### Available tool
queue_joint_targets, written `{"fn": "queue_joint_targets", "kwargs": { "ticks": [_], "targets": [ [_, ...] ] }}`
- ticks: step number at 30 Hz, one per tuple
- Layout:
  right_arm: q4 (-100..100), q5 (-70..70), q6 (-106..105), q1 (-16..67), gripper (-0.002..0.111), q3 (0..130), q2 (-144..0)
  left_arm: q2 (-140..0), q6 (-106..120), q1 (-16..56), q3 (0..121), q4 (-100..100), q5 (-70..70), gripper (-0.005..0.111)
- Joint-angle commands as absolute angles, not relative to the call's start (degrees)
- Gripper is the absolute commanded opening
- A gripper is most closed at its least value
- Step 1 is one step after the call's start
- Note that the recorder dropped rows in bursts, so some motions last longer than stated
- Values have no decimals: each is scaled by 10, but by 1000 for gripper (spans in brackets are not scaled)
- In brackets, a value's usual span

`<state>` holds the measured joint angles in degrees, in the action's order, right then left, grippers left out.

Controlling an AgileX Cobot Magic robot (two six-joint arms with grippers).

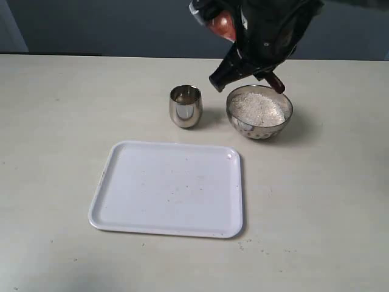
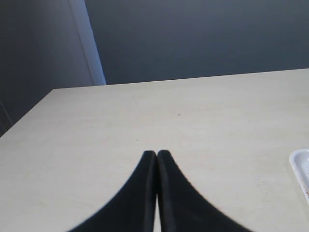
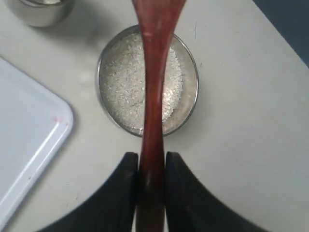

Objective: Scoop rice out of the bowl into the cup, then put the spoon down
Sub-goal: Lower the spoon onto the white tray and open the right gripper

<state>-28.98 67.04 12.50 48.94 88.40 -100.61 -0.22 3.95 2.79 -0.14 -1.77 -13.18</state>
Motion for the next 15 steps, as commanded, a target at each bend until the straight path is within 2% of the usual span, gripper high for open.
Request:
{"fn": "queue_joint_targets", "kwargs": {
  "ticks": [1, 7, 15],
  "targets": [
    [-203, 688, 89, 486, -1, 882, -966, 0, 38, 29, 0, -17, -125, 0],
    [-69, 611, -18, 486, -1, 821, -985, 0, 38, 29, 0, -17, -125, 0],
    [89, 513, -213, 487, -1, 753, -1079, 0, 38, 29, 0, -17, -125, 0]
  ]
}}
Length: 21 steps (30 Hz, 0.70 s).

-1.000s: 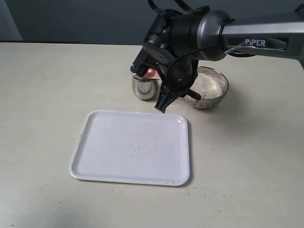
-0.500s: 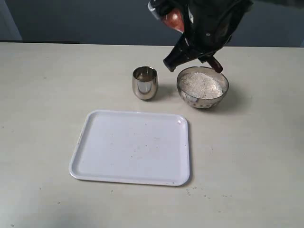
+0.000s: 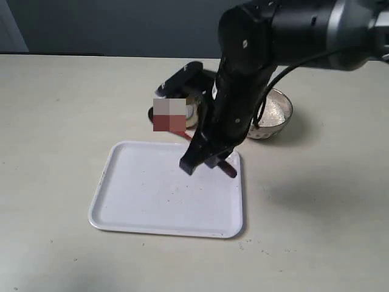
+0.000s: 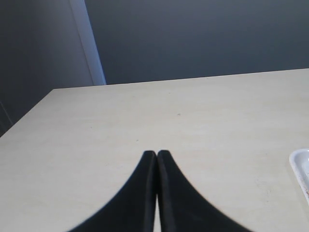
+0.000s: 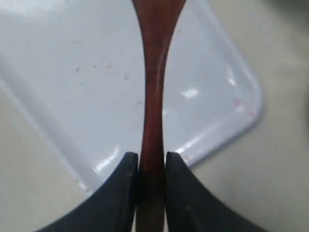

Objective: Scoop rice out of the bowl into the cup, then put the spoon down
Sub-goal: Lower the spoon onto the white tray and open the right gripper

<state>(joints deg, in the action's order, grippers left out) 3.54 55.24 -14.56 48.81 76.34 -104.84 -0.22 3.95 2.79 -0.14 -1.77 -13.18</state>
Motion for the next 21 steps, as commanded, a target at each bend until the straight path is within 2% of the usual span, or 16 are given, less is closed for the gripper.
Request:
{"fn": "queue_joint_targets", "kwargs": {
  "ticks": [1, 14, 17, 21],
  "targets": [
    [96, 510, -213, 487, -1, 753, -1088, 0, 38, 29, 0, -17, -125, 0],
    [186, 523, -222, 487, 0, 753, -1145, 0, 38, 29, 0, -17, -125, 0],
    [187, 525, -222, 487, 15, 753, -1145, 0, 38, 29, 0, -17, -125, 0],
    [187, 550, -222, 487, 50, 753, -1145, 0, 38, 29, 0, -17, -125, 0]
  ]
}}
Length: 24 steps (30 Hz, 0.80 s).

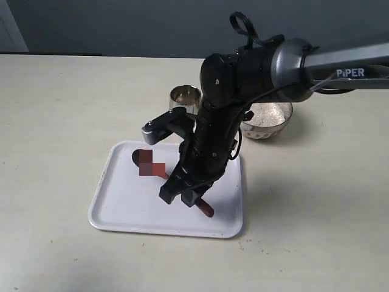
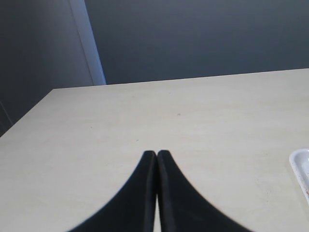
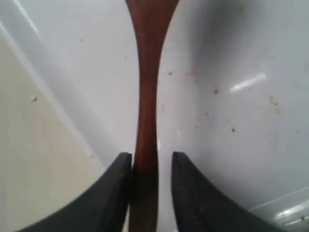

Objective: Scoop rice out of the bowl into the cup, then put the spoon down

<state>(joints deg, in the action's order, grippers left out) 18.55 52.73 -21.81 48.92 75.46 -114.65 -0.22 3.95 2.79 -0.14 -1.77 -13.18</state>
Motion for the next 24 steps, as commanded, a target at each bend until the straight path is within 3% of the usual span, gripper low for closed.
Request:
{"fn": "queue_joint_targets", "kwargs": {
  "ticks": [1, 4, 10, 24],
  "targets": [
    [186, 562, -219, 487, 57, 753, -1145, 0, 38, 29, 0, -17, -125, 0],
    [183, 599, -204, 487, 54, 753, -1143, 0, 38, 29, 0, -17, -125, 0],
    [183, 671, -182, 487, 0, 753, -1097, 0, 38, 29, 0, -17, -125, 0],
    [40, 647, -46, 486, 0, 753, -815, 0, 38, 29, 0, -17, -125, 0]
  ]
}}
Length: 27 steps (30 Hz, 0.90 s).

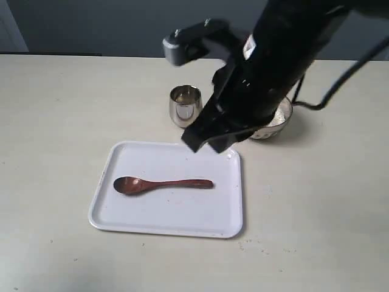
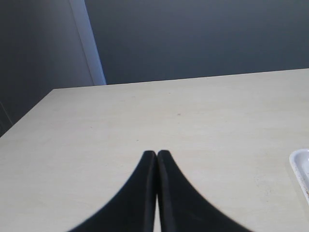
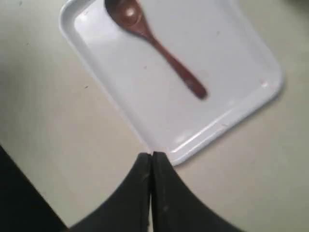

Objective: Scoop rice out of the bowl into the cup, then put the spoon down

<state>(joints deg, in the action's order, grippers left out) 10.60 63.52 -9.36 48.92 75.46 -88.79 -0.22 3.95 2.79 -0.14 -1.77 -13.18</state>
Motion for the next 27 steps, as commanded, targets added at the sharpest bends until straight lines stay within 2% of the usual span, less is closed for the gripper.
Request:
{"fn": "queue_joint_targets", "kwargs": {
  "ticks": [1, 6, 14, 22, 24, 27],
  "targets": [
    [42, 653, -40, 486, 0, 753, -801, 0, 38, 29, 0, -17, -125, 0],
    [101, 700, -40, 486, 0, 753, -735, 0, 38, 29, 0, -17, -125, 0],
    [38, 696, -29, 486, 0, 753, -687, 0, 38, 29, 0, -17, -125, 0],
    [-96, 566, 18, 484, 0, 752, -637, 0, 38, 29, 0, -17, -125, 0],
    [-93, 552, 17, 463, 0, 752, -630, 0, 38, 29, 0, -17, -125, 0],
    [-49, 539, 17, 387, 0, 748, -625, 0, 38, 29, 0, -17, -125, 0]
  ]
}}
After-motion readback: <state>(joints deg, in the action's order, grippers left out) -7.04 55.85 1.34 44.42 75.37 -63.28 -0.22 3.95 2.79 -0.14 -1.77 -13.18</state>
